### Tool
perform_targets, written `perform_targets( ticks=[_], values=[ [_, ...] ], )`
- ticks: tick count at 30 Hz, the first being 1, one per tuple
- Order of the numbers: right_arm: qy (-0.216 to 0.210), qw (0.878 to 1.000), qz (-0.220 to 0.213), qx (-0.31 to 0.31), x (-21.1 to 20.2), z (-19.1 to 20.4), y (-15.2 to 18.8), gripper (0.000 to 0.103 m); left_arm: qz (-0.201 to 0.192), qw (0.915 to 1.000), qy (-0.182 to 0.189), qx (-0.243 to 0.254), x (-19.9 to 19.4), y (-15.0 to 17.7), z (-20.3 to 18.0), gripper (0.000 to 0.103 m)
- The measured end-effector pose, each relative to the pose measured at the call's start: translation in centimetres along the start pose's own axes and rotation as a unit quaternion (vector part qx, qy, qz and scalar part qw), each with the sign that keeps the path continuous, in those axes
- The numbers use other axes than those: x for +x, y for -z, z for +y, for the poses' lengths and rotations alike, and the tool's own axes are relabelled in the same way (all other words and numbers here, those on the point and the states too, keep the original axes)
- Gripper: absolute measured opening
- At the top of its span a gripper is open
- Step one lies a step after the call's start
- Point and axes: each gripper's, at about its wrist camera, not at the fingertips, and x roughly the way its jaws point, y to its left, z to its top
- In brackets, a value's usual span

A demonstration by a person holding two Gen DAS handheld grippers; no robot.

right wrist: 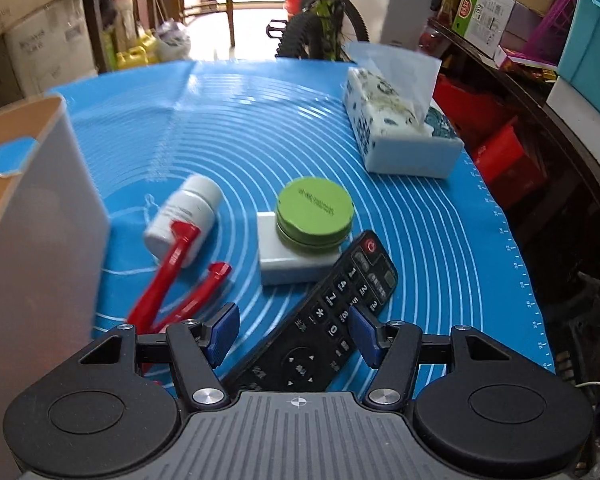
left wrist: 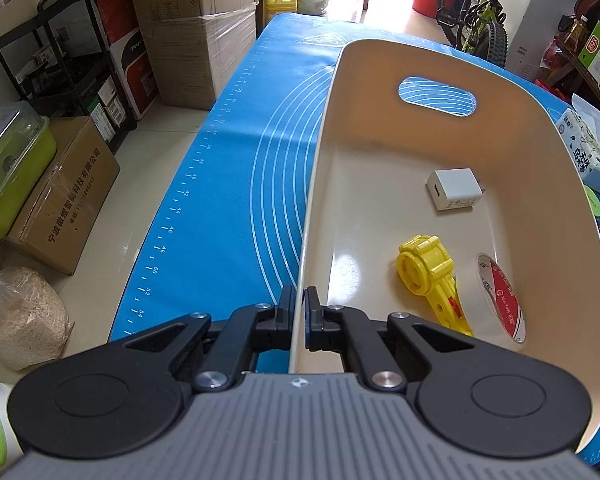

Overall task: Organize rigid objects
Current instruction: 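Move the right tool to the black remote and grasp its end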

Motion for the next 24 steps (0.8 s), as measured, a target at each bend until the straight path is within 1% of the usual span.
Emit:
perform_targets(
  ticks=[2,5,8,10,11,12,13,14,16,19,22,24],
  values=[
    [0.008,1.0,0.002,-0.002,0.3,-0.1,0.2,0.068,0.0,1.0,0.0,0.0,0.0,0.0,0.0,0.007],
    [0.003,1.0,0.001,-0.005,0.2,-0.4,0.4,0.068,0.0,1.0,-0.001,0.001,0.0,0.0,0.1,0.007],
    [-0.007,1.0,0.011,0.022,-0.1,-1.6,0.4,0.068,0.0,1.0,-0.001,0.0,0.0,0.0,0.1,0.007],
    [-0.005,0.999,0.024,0.035,-0.1,-2.3,0.4,0.066,0.0,1.0,-0.002,0.0,-0.1,-0.1,0.1,0.007],
    [-0.007,0.998,0.033,0.046,0.0,-2.6,0.6,0.059,0.0,1.0,-0.001,0.0,-0.1,-0.1,0.1,0.007],
    [-0.013,0.997,0.041,0.059,0.3,-3.0,0.7,0.05,0.0,1.0,-0.001,-0.001,-0.1,-0.1,0.1,0.007],
    [-0.02,0.996,0.046,0.072,0.5,-3.4,0.9,0.047,0.0,1.0,-0.001,-0.001,-0.1,0.0,0.0,0.007],
    [-0.023,0.996,0.039,0.079,0.3,-3.6,1.1,0.049,0.0,1.0,-0.001,-0.001,-0.1,0.0,0.0,0.007],
    [-0.021,0.996,0.036,0.073,0.3,-3.3,1.2,0.045,0.0,1.0,-0.001,-0.001,-0.1,0.0,0.1,0.007],
    [-0.018,0.997,0.032,0.067,0.1,-2.8,1.4,0.042,0.0,1.0,-0.001,-0.001,-0.1,0.0,0.0,0.007],
    [-0.028,0.996,0.025,0.08,0.0,-3.1,1.7,0.037,0.001,1.0,-0.002,-0.001,-0.1,0.0,-0.1,0.007],
    [-0.041,0.995,0.022,0.089,-0.2,-3.3,1.8,0.03,0.001,1.0,-0.001,-0.002,-0.1,0.0,-0.1,0.007]
  ],
)
